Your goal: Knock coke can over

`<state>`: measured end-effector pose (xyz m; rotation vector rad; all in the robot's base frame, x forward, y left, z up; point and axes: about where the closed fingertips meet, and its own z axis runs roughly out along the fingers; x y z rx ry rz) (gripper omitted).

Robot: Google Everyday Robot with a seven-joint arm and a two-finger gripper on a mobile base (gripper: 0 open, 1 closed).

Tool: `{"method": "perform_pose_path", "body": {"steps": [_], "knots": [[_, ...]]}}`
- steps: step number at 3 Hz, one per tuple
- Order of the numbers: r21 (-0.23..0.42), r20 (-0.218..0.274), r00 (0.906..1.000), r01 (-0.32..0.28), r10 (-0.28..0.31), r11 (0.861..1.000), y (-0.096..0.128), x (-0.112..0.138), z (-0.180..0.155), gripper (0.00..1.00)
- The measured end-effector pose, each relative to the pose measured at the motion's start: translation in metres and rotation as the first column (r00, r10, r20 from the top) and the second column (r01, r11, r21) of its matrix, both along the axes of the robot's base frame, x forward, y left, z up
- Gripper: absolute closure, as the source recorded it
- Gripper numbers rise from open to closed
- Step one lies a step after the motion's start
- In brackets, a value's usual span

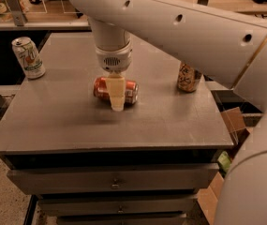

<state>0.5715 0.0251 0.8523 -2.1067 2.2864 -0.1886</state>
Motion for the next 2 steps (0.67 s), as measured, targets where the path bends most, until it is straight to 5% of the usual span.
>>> {"method": "perform_pose_path", "body": {"steps": [2], "knots": [[0.069,-0.031,0.9994,-0.012,0.014,0.998,0.0002,-0.0076,-0.0060,0.00]]}}
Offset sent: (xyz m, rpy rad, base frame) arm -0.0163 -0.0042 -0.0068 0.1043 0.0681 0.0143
